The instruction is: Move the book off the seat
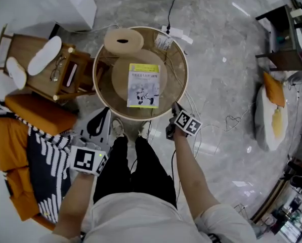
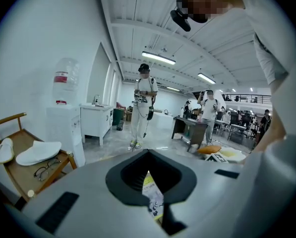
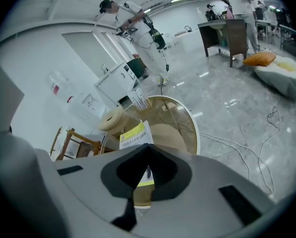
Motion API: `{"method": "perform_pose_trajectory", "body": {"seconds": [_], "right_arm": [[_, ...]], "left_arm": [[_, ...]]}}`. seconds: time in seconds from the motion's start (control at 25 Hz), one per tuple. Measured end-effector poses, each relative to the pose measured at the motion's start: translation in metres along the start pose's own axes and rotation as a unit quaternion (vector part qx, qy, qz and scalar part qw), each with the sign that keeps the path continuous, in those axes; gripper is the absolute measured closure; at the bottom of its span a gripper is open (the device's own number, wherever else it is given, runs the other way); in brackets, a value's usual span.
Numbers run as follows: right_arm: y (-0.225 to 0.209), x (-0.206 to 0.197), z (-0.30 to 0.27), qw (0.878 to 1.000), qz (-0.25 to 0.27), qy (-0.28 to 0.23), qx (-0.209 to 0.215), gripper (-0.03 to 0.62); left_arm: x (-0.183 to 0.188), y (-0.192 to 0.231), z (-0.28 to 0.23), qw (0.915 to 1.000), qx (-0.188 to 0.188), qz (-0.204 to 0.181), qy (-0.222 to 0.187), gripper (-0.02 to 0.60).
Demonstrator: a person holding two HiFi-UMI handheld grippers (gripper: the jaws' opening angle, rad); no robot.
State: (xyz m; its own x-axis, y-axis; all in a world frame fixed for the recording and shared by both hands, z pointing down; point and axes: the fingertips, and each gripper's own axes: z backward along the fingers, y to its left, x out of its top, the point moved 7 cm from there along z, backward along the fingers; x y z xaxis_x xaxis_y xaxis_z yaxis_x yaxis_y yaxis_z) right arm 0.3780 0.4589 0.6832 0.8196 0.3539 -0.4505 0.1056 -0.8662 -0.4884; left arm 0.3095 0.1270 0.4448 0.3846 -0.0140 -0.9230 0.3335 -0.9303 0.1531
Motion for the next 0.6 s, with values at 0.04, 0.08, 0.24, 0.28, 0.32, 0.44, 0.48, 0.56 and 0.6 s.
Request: {"method": "perform_pose_trajectory", "body": {"seconds": [0.04, 0.08, 0.24, 0.28, 0.32, 0.44, 0.48, 0.56, 0.6], "right_arm": [[0.001, 0.005, 0.008, 1.000, -0.004, -0.007, 0.004, 0.571], [0.003, 0.011, 0.016, 1.000, -0.007, -0.014, 0.009, 0.572], [0.010, 0.034, 0.044, 0.998, -0.018, -0.044, 0.034, 0.572], [0.012, 0.040, 0.052, 0.998, -0.016, -0.051, 0.039, 0.572], [0.015, 0.045, 0.060, 0.997, -0.012, -0.058, 0.043, 0.572], [0.028, 0.058, 0.079, 0.996, 0.002, -0.075, 0.057, 0.572], [0.033, 0.063, 0.084, 0.995, 0.007, -0.081, 0.062, 0.572], [0.046, 0.076, 0.093, 0.992, 0.019, -0.095, 0.076, 0.572], [0.052, 0.082, 0.098, 0.991, 0.024, -0.102, 0.084, 0.572]], "left_arm": [[0.006, -0.002, 0.004, 1.0000, 0.000, -0.003, -0.003, 0.566], [0.011, -0.002, 0.009, 1.0000, 0.002, -0.006, -0.006, 0.566], [0.029, -0.004, 0.023, 0.9996, 0.012, -0.014, -0.020, 0.566], [0.034, -0.005, 0.027, 0.9995, 0.015, -0.017, -0.024, 0.566], [0.039, -0.005, 0.031, 0.9993, 0.017, -0.018, -0.029, 0.566], [0.056, -0.004, 0.045, 0.9983, 0.026, -0.023, -0.048, 0.566], [0.063, -0.004, 0.050, 0.9977, 0.028, -0.024, -0.056, 0.566], [0.077, -0.004, 0.057, 0.9963, 0.033, -0.030, -0.073, 0.566], [0.084, -0.005, 0.061, 0.9954, 0.035, -0.032, -0.083, 0.566]]}}
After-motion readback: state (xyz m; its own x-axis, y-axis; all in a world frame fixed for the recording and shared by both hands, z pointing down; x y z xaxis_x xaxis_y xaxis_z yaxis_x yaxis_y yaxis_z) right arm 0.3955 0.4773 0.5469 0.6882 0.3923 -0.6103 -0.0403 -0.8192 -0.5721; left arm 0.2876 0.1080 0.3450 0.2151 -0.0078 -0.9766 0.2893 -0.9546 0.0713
